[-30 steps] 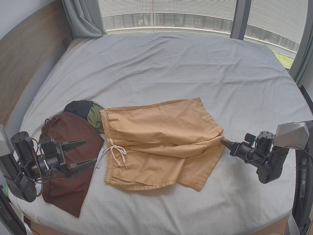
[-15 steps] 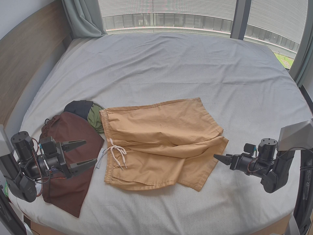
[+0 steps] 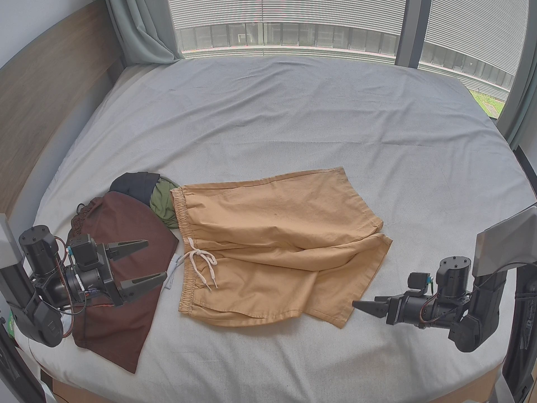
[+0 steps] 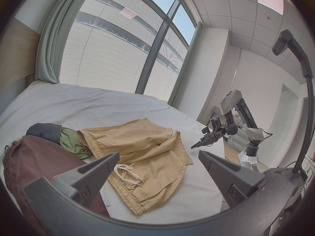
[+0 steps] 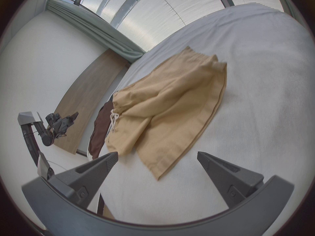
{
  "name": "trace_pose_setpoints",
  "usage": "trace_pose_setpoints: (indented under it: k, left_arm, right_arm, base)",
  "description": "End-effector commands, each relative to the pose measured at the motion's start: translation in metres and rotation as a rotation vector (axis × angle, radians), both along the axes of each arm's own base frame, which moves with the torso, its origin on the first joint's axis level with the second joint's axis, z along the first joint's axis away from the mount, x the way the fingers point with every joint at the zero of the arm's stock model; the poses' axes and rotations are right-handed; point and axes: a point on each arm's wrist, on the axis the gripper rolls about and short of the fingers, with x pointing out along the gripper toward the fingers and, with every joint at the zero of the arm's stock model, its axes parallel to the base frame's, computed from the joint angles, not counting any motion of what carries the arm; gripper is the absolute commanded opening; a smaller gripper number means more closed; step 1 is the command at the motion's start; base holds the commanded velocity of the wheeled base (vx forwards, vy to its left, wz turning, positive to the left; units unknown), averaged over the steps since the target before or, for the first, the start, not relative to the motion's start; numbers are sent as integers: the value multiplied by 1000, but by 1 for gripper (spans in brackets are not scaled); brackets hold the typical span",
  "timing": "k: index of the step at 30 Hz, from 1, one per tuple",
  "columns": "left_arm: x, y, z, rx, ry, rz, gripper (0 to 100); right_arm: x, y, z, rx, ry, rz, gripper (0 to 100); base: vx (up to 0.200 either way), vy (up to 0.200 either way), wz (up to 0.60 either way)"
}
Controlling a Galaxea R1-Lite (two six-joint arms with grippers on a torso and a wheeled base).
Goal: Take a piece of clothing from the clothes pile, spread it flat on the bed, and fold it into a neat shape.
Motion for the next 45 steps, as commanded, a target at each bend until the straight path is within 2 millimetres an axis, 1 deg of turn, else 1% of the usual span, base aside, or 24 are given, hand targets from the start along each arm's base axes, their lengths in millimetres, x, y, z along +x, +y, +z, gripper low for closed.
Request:
trace_pose_setpoints:
  k: [1,4,8,11,15,22,24,29,40,41,45]
  left_arm:
    - [0,0,0,1,1,0,100]
    - [0,0,0,1,1,0,100]
    - [0,0,0,1,1,0,100]
    - [0,0,0,0,-1,2,100]
    - [0,0,0,1,-2,2,100]
    - [0,0,0,1,-4,2,100]
    - [0,0,0,0,-3,2,100]
    - [0,0,0,0,-1,2,100]
    - [0,1,0,1,-1,2,100]
    - [0,1,0,1,-1,2,100]
    - [0,1,0,1,-1,2,100]
  right_arm:
    - [-15,8,-5,-12,53,43,100]
    - [-19,14,-13,-20,96,63,100]
    - [-20,20,-29,-43,138,69,100]
    - [-17,24,-34,-45,144,72,100]
    - [-13,27,-34,-30,140,70,100]
    - [-4,45,-38,44,187,25,100]
    - [-1,47,-43,41,192,12,100]
    - [1,49,-49,36,195,9,100]
    - [5,51,-45,45,169,3,100]
    - [5,51,-45,44,171,2,0]
    - [6,50,-45,44,170,-1,0]
  base:
    - [0,0,0]
    - [0,0,0]
    - [0,0,0]
    - [0,0,0]
    - [0,0,0]
    - [0,0,0]
    - [0,0,0]
    - [0,0,0]
    - [0,0,0]
    - [0,0,0]
    - [0,0,0]
